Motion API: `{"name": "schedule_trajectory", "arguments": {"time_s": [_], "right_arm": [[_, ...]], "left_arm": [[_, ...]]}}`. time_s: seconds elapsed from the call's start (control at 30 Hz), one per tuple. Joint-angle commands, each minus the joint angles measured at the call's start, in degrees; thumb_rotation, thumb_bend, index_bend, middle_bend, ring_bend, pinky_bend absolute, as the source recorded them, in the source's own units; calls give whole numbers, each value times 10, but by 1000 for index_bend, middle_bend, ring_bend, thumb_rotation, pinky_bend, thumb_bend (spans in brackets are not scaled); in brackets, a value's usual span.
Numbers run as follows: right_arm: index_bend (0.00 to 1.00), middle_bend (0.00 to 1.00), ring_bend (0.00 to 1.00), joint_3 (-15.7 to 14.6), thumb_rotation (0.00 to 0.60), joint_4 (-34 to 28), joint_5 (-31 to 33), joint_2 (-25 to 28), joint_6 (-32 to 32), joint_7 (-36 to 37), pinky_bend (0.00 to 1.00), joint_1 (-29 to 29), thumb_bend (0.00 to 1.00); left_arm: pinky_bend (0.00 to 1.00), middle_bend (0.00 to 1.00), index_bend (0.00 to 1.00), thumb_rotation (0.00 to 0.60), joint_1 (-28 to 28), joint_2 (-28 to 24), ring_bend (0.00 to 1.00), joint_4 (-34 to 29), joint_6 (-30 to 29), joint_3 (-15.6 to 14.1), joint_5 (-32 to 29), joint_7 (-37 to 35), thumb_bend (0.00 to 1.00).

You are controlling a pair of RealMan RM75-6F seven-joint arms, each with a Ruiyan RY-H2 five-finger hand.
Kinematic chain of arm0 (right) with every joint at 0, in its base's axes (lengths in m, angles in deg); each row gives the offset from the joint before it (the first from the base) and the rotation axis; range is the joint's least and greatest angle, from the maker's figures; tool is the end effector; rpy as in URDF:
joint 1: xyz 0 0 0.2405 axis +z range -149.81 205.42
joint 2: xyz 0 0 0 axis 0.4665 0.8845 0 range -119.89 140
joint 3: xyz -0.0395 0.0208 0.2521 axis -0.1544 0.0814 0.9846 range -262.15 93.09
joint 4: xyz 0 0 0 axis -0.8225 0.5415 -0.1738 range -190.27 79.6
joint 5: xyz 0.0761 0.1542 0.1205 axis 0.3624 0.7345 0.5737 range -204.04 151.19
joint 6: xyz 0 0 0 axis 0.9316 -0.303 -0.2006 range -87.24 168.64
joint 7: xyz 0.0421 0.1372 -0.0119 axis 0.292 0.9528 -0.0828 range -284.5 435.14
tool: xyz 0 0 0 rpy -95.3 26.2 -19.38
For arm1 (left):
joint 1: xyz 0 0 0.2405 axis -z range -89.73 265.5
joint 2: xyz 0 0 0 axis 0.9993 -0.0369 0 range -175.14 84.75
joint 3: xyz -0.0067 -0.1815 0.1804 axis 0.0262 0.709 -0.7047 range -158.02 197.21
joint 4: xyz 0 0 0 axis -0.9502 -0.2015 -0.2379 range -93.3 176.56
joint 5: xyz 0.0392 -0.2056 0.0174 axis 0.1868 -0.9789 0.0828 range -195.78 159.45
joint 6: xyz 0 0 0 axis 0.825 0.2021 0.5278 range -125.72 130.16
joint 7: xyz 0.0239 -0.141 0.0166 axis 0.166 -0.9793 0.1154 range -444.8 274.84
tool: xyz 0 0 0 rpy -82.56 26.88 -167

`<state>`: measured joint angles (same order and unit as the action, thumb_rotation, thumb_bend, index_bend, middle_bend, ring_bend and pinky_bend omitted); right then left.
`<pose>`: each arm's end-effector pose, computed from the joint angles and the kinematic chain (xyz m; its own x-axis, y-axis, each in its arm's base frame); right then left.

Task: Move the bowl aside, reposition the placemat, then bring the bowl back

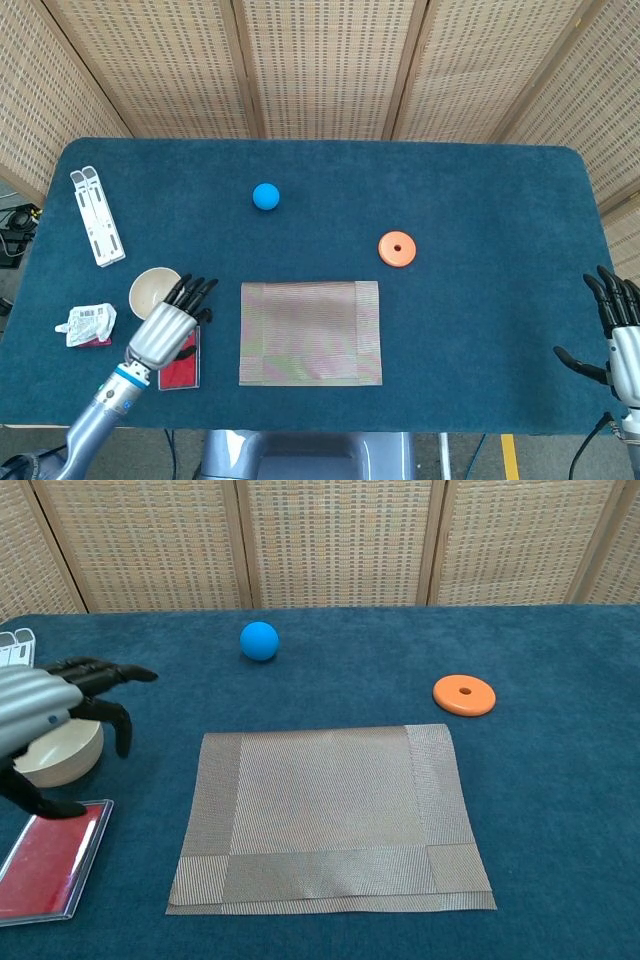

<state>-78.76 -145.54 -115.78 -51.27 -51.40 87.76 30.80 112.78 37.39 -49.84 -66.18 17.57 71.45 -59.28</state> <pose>-0.3071 -0.1801 0.1978 0.2645 0.1501 0.9526 -0.9584 -0.0689 0.2769 -0.2039 0.2319 0.0075 0.6200 0.1141 0.7763 0.7064 -0.5118 -0.4890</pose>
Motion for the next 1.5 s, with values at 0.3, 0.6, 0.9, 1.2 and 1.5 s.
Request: {"name": "schedule_trajectory", "arguments": {"time_s": [0.3, 0.6, 0.9, 1.2, 1.5], "right_arm": [[39, 0, 0, 2, 600, -1, 5, 8, 2, 16, 0, -1, 68], [39, 0, 0, 2, 600, -1, 3, 8, 0, 18, 0, -2, 68], [39, 0, 0, 3, 600, -2, 5, 8, 0, 17, 0, -2, 68], [39, 0, 0, 3, 600, -2, 4, 8, 0, 19, 0, -2, 68], [39, 0, 0, 3, 600, -2, 5, 9, 1, 20, 0, -2, 68]], "left_arm": [[0, 0, 522, 600, -9, 129, 0, 26, 46, -32, -19, 116, 310], [0, 0, 518, 600, -13, 129, 0, 29, 45, -46, -10, 111, 341], [0, 0, 506, 600, -14, 120, 0, 30, 46, -48, -7, 105, 368], [0, 0, 512, 600, -15, 126, 0, 44, 49, -46, -9, 99, 416], [0, 0, 512, 600, -15, 132, 0, 53, 53, -44, -11, 94, 415]]}}
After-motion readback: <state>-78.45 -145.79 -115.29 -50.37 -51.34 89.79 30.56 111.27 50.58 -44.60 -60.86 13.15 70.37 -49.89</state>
